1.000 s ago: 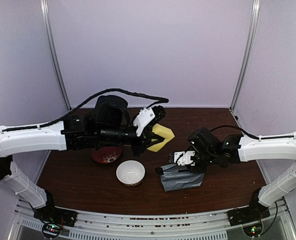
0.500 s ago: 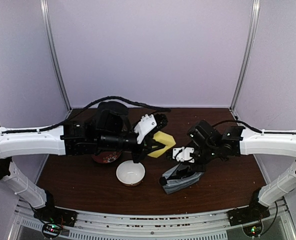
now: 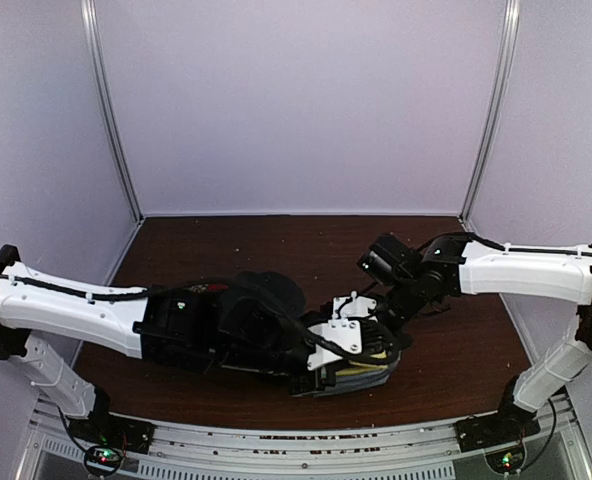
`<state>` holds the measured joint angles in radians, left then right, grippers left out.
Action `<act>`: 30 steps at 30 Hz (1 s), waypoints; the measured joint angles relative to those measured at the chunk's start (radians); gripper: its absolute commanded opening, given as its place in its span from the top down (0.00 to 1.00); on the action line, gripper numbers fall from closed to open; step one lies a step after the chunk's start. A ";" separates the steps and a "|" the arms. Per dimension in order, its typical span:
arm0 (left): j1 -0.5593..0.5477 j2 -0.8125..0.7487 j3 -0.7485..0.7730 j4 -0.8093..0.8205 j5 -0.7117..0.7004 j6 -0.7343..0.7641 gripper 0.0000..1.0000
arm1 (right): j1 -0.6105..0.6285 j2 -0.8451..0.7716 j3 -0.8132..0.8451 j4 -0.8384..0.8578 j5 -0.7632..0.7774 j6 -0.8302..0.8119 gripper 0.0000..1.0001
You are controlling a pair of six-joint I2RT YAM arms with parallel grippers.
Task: Sort the hair-cutting tools
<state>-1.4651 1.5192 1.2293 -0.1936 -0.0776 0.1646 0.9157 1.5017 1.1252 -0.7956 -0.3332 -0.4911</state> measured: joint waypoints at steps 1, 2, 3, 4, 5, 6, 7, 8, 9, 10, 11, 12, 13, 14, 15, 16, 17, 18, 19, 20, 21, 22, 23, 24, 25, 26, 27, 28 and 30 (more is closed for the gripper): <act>-0.003 0.030 0.014 -0.001 -0.013 0.013 1.00 | -0.001 0.016 0.011 -0.001 -0.013 0.004 1.00; -0.003 0.061 0.029 0.000 -0.026 0.027 1.00 | -0.002 0.027 0.017 -0.001 -0.026 0.009 1.00; -0.003 0.096 0.042 0.002 -0.042 0.045 1.00 | -0.002 0.034 0.018 0.000 -0.037 0.014 1.00; -0.003 0.122 0.050 0.006 -0.057 0.060 1.00 | -0.002 0.036 0.018 -0.001 -0.047 0.018 1.00; -0.003 0.153 0.059 0.008 -0.074 0.079 1.00 | -0.003 0.036 0.018 -0.003 -0.055 0.023 1.00; -0.003 0.180 0.064 0.010 -0.089 0.098 1.00 | -0.003 0.036 0.018 -0.003 -0.061 0.026 1.00; -0.003 0.202 0.069 0.009 -0.104 0.114 1.00 | -0.005 0.036 0.018 -0.003 -0.070 0.028 1.00; -0.003 0.230 0.075 0.011 -0.125 0.137 1.00 | -0.007 0.036 0.018 -0.004 -0.077 0.029 1.00; -0.003 0.249 0.079 0.012 -0.141 0.156 1.00 | -0.009 0.036 0.018 -0.005 -0.083 0.029 1.00; -0.003 0.269 0.087 0.010 -0.159 0.176 1.00 | -0.013 0.036 0.018 -0.005 -0.092 0.029 1.00; -0.003 0.293 0.099 0.012 -0.182 0.203 1.00 | -0.016 0.036 0.018 -0.006 -0.097 0.029 1.00; -0.003 0.312 0.110 0.012 -0.201 0.225 1.00 | -0.020 0.036 0.018 -0.006 -0.103 0.028 1.00; -0.001 0.333 0.124 0.010 -0.222 0.248 1.00 | -0.022 0.036 0.018 -0.006 -0.108 0.028 1.00; 0.000 0.350 0.136 0.011 -0.242 0.270 1.00 | -0.024 0.036 0.018 -0.007 -0.113 0.028 1.00; 0.001 0.358 0.141 0.011 -0.253 0.280 1.00 | -0.026 0.036 0.018 -0.008 -0.116 0.028 1.00; 0.005 0.368 0.149 0.006 -0.266 0.294 1.00 | -0.026 0.036 0.018 -0.009 -0.119 0.028 1.00; 0.008 0.374 0.154 0.002 -0.278 0.305 1.00 | -0.027 0.036 0.018 -0.010 -0.122 0.028 1.00; 0.012 0.378 0.156 0.001 -0.289 0.315 1.00 | -0.028 0.036 0.018 -0.010 -0.124 0.028 1.00; 0.017 0.381 0.157 0.000 -0.301 0.325 1.00 | -0.030 0.036 0.018 -0.010 -0.128 0.028 1.00; 0.022 0.384 0.157 -0.002 -0.311 0.332 1.00 | -0.031 0.036 0.018 -0.010 -0.130 0.028 1.00; 0.025 0.386 0.157 -0.004 -0.315 0.336 1.00 | -0.034 0.036 0.018 -0.009 -0.131 0.028 1.00; 0.027 0.387 0.156 -0.005 -0.319 0.338 1.00 | -0.037 0.036 0.018 -0.008 -0.131 0.028 1.00; 0.029 0.387 0.156 -0.008 -0.322 0.339 1.00 | -0.039 0.036 0.018 -0.008 -0.134 0.028 1.00; 0.031 0.387 0.156 -0.008 -0.324 0.339 1.00 | -0.042 0.036 0.018 -0.008 -0.137 0.028 1.00; 0.032 0.387 0.156 -0.008 -0.325 0.337 1.00 | -0.043 0.036 0.018 -0.008 -0.139 0.028 1.00; 0.034 0.387 0.154 -0.008 -0.325 0.334 1.00 | -0.044 0.036 0.018 -0.008 -0.141 0.028 1.00; 0.038 0.387 0.150 -0.009 -0.324 0.329 1.00 | -0.047 0.036 0.018 -0.008 -0.142 0.028 1.00; 0.040 0.387 0.147 -0.010 -0.322 0.323 1.00 | -0.048 0.036 0.018 -0.007 -0.143 0.029 1.00; 0.048 0.388 0.142 -0.018 -0.316 0.311 1.00 | -0.054 0.036 0.018 -0.007 -0.146 0.029 1.00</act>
<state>-1.4174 1.9076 1.3716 -0.2119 -0.3935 0.4751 0.8616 1.5375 1.1435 -0.8028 -0.4797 -0.4622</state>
